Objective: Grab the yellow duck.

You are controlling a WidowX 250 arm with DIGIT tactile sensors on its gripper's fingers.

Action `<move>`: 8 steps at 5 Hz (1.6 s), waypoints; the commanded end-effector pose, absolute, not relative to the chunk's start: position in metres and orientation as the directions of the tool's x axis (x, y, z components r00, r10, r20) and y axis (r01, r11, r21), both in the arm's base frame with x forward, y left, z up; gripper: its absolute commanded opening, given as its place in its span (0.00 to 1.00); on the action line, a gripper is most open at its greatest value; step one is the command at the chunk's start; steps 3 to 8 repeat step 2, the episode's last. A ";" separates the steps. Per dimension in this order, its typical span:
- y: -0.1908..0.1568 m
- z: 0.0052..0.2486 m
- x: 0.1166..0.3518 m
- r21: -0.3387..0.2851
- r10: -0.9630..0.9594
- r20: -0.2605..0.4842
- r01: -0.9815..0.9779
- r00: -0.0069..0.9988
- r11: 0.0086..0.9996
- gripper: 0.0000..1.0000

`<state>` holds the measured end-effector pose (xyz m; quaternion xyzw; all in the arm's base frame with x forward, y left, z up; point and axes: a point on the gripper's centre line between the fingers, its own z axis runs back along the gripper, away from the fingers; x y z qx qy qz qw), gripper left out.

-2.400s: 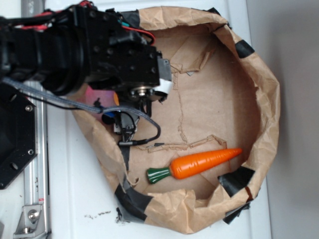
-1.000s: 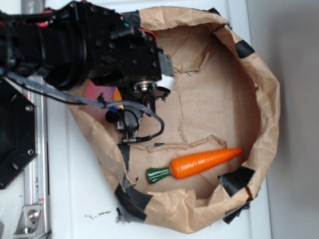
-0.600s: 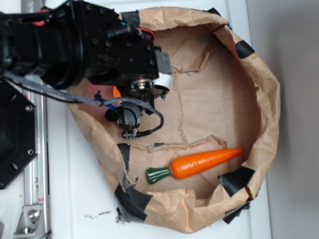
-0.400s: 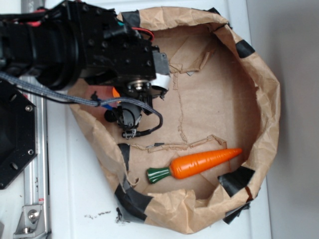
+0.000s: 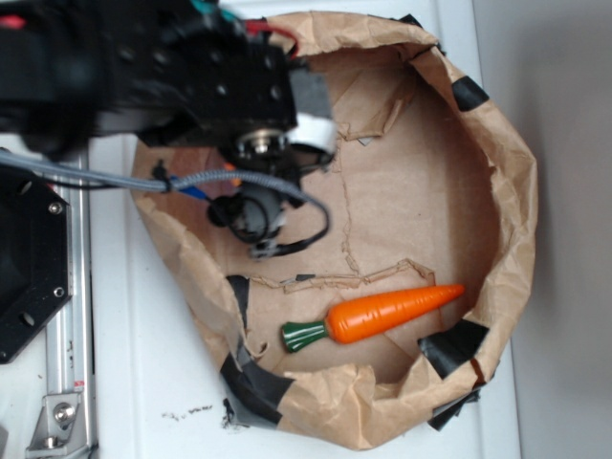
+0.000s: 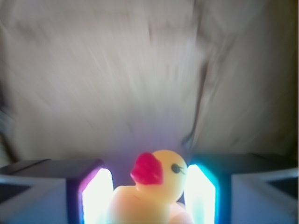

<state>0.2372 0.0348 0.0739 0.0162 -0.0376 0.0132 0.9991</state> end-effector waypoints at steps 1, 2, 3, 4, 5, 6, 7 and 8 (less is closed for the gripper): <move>0.027 0.149 0.258 0.030 0.017 0.238 -0.025 0.971 0.999 0.00; 0.027 0.147 0.262 0.017 0.015 0.214 -0.019 0.977 1.000 0.00; 0.027 0.147 0.262 0.017 0.015 0.214 -0.019 0.977 1.000 0.00; 0.027 0.147 0.262 0.017 0.015 0.214 -0.019 0.977 1.000 0.00; 0.027 0.147 0.262 0.017 0.015 0.214 -0.019 0.977 1.000 0.00; 0.027 0.147 0.262 0.017 0.015 0.214 -0.019 0.977 1.000 0.00; 0.027 0.147 0.262 0.017 0.015 0.214 -0.019 0.977 1.000 0.00; 0.027 0.147 0.262 0.017 0.015 0.214 -0.019 0.977 1.000 0.00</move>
